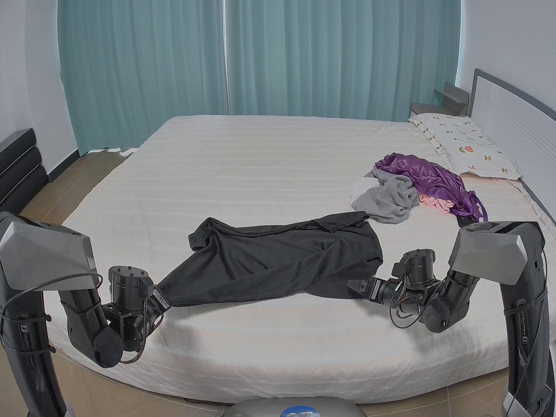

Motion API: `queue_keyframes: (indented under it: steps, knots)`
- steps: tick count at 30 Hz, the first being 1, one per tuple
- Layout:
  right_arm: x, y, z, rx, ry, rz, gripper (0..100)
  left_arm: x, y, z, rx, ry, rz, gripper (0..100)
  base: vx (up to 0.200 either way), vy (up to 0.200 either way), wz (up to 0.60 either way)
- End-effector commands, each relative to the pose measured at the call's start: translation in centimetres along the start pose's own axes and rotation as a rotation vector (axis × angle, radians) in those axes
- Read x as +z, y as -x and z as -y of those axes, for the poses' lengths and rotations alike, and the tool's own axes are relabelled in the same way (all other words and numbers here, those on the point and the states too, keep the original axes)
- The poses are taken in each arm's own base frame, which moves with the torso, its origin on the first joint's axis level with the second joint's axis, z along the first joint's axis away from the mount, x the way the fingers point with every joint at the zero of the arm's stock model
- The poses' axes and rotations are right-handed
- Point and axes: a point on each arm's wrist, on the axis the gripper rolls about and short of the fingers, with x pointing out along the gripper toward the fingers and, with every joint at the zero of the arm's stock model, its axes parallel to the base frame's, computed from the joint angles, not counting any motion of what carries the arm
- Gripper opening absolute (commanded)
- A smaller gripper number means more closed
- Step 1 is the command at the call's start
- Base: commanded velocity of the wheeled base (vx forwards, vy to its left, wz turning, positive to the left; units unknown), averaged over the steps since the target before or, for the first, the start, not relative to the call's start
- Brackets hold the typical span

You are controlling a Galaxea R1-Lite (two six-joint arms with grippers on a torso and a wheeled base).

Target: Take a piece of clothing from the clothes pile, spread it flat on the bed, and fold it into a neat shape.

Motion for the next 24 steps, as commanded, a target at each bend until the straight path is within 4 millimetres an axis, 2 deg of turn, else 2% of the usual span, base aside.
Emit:
queue_keyframes:
  steps: [1, 6, 7, 13, 16, 19, 24]
  knots:
    - [-0.9, -0.5, 0.2, -0.008, 0.005, -0.025, 100, 0.0, 0.0, 0.0, 0.001, 0.0, 0.0, 0, 0.0, 0.0, 0.0]
    - [-1.1, -0.9, 0.4, -0.011, 0.008, -0.028, 100, -0.1, 0.0, 0.0, 0.002, 0.0, -0.001, 0, 0.0, 0.0, 0.0]
    - [-1.1, -1.0, 0.4, -0.009, 0.009, -0.03, 0, -0.1, 0.0, 0.0, 0.002, 0.0, -0.001, 0, 0.0, 0.0, 0.0]
    - [-0.9, -1.1, 0.4, -0.032, 0.005, -0.044, 0, -0.1, 0.0, 0.0, 0.002, 0.001, -0.001, 0, 0.0, 0.0, 0.0]
    - [-0.2, -0.1, 0.1, -0.025, -0.004, -0.028, 0, 0.0, 0.0, 0.0, 0.002, 0.001, -0.001, 0, 0.0, 0.0, 0.0]
    - [1.1, 2.5, -0.4, -0.01, -0.028, -0.012, 0, -0.1, 0.1, -0.1, 0.005, -0.002, -0.004, 0, 0.0, 0.0, 0.0]
    - [1.6, 6.4, -1.1, 0.031, -0.074, -0.034, 0, -0.2, 0.5, -0.4, 0.013, -0.04, -0.012, 0, 0.0, 0.0, 0.0]
